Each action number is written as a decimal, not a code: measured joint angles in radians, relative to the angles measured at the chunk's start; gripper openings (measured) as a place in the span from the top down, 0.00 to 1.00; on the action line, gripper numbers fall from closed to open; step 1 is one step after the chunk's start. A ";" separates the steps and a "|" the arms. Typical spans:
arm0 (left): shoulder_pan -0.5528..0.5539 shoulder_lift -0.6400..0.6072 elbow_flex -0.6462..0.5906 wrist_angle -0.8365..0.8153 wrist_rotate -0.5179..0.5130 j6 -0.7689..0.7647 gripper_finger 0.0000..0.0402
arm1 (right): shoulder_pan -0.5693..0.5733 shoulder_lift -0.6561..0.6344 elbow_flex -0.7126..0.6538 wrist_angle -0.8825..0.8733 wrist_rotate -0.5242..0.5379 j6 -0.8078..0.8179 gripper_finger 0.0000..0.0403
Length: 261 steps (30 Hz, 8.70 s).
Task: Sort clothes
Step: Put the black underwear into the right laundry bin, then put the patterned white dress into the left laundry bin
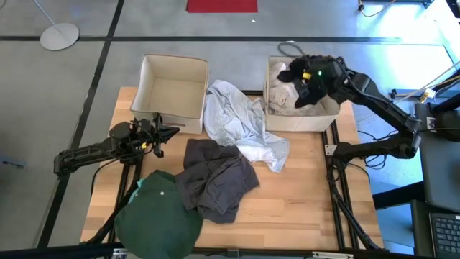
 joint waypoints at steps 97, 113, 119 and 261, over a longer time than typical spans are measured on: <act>0.000 0.000 0.000 -0.003 0.000 -0.008 0.99 | 0.374 0.913 0.005 0.503 -0.388 -0.119 0.48; 0.000 0.000 0.000 -0.003 0.000 -0.028 0.99 | 0.383 0.830 0.003 0.482 -0.406 -0.152 0.91; 0.000 0.000 0.000 -0.004 0.000 -0.027 0.99 | 0.381 0.746 0.007 0.522 -0.391 -0.164 0.96; 0.000 0.000 0.000 -0.090 0.001 -0.052 0.99 | 0.198 0.876 0.162 0.995 -0.705 -0.359 0.45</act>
